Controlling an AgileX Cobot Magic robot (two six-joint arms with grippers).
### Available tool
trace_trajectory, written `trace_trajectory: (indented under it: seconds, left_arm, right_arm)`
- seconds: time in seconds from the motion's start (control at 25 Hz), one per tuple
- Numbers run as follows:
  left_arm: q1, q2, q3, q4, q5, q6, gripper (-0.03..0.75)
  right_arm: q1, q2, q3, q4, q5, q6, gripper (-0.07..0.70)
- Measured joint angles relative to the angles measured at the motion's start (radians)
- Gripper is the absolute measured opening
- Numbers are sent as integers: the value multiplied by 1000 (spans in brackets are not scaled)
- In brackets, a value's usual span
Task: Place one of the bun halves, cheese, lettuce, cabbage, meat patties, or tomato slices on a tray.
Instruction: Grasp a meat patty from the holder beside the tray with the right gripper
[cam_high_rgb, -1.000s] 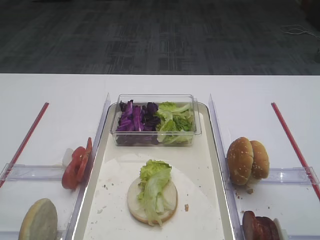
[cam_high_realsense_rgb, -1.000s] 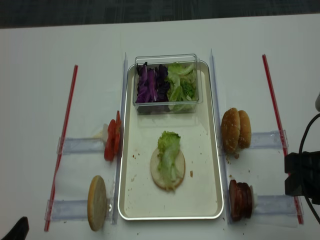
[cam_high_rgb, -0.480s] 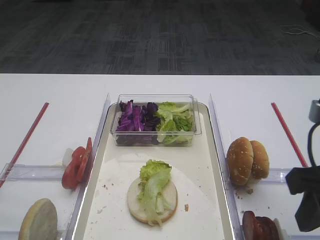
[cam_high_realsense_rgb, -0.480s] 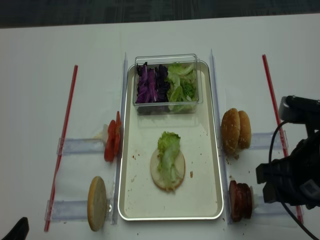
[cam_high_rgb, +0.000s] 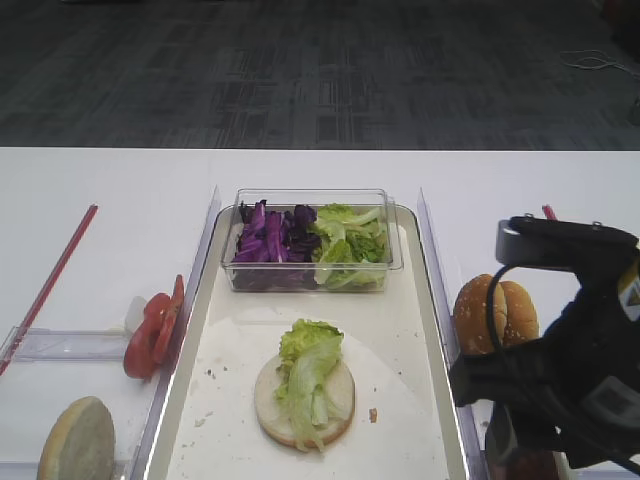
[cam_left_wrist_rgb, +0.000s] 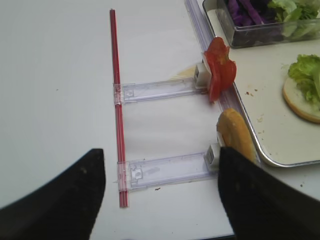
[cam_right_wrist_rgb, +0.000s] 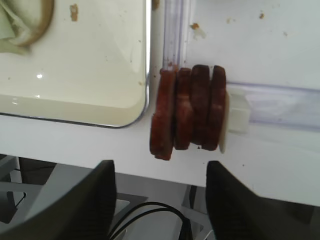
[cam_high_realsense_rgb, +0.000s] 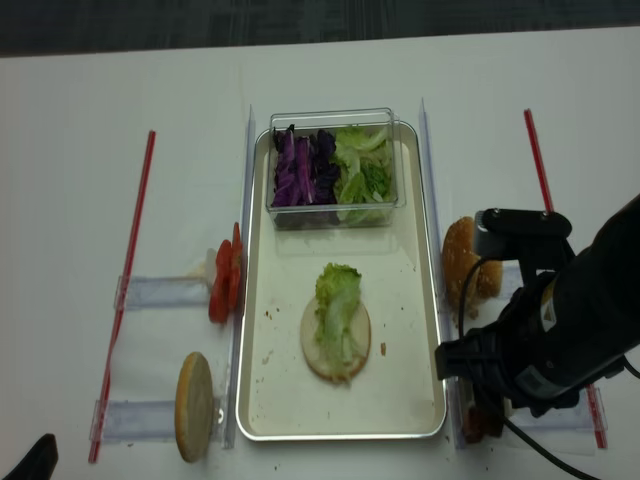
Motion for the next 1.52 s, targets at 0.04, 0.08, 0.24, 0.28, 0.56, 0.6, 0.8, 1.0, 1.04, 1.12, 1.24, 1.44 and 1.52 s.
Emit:
trace_trajectory:
  seconds: [0.04,0.08,0.24,0.28,0.56,0.6,0.8,1.0,1.04,1.12,1.24,1.44,1.52]
  left_arm:
    - [0,0,0,0,0,0,456]
    - [0,0,0,0,0,0,456]
    - [0,0,0,0,0,0,456]
    - [0,0,0,0,0,0,456]
    - [0,0,0,0,0,0,456]
    - [0,0,0,0,0,0,456]
    - [0,0,0,0,0,0,456]
    - [0,0,0,0,0,0,456]
    - [0,0,0,0,0,0,456]
    - [0,0,0,0,0,0,456]
    - [0,0,0,0,0,0,456]
    - [0,0,0,0,0,0,456]
    - [0,0,0,0,0,0,456]
  right_arm:
    - [15,14,-16,-7,-2,11,422]
    - [28,32,-32,-17,-4,19,422]
    - [54,91,-63,-44,-13,59,422]
    - [56,104,-63,-44,-15,64,422]
    - [57,143,-63,-50,-38,84,422]
    - [57,147,-63,-50,-44,86,422]
    - [57,175,-65,-43,-48,87,422]
    - [57,183,-65,-28,-73,87,410]
    - [57,185,-67,-27,-78,87,406]
    - [57,192,-67,-26,-82,87,404]
    - [57,213,-67,-19,-84,87,403]
    - [57,237,-67,-5,-90,84,401]
    - [57,248,-67,-2,-92,84,401]
